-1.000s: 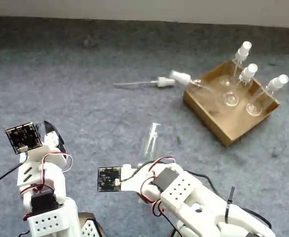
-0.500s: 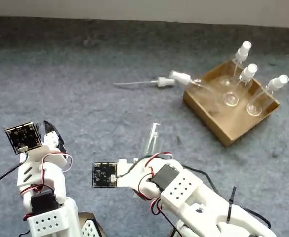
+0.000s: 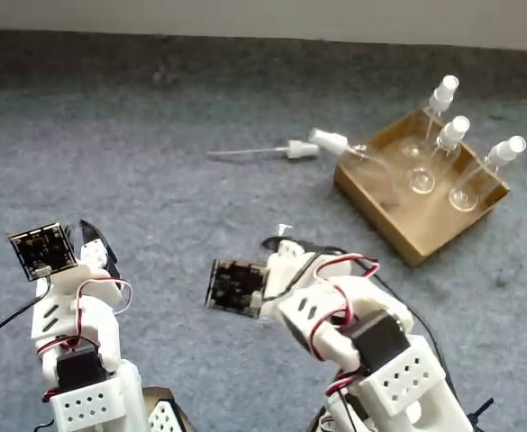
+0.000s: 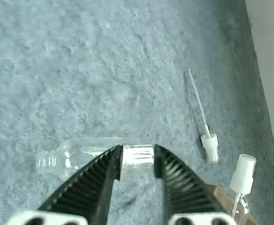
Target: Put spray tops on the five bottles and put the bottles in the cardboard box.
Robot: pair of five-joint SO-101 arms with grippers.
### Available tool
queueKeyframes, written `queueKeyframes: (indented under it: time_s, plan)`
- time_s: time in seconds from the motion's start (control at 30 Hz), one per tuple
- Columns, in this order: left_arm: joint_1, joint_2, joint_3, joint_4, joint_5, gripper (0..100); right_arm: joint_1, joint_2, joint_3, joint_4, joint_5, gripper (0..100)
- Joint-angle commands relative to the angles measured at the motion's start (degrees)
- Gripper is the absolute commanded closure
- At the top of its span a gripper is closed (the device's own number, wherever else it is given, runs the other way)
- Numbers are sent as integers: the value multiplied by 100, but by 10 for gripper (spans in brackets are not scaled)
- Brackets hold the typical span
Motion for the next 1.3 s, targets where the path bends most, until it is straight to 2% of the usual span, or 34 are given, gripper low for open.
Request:
queueKeyframes:
  time_s: [0.0, 0.2, 0.47, 0.6, 0.9, 1.1, 1.27]
  plan:
    - [92, -13, 119, -97, 26, 993, 251, 136, -84, -207, -88, 799]
    - [92, -13, 119, -97, 26, 992, 426, 576, 13, -189, 1020, 799]
    - [92, -22, 119, -97, 26, 992, 523, 1332, 277, -215, 1785, 799]
    - [92, -22, 119, -97, 26, 992, 514, 1684, 268, -215, 2541, 799]
    - [92, -22, 119, -114, 26, 992, 444, 2888, 13, -171, 2611, 793]
    - [92, -22, 119, -114, 26, 992, 453, 3837, -971, -163, 2611, 677]
    - [92, -22, 119, -114, 26, 992, 426, 4180, -1560, -189, 2646, 669]
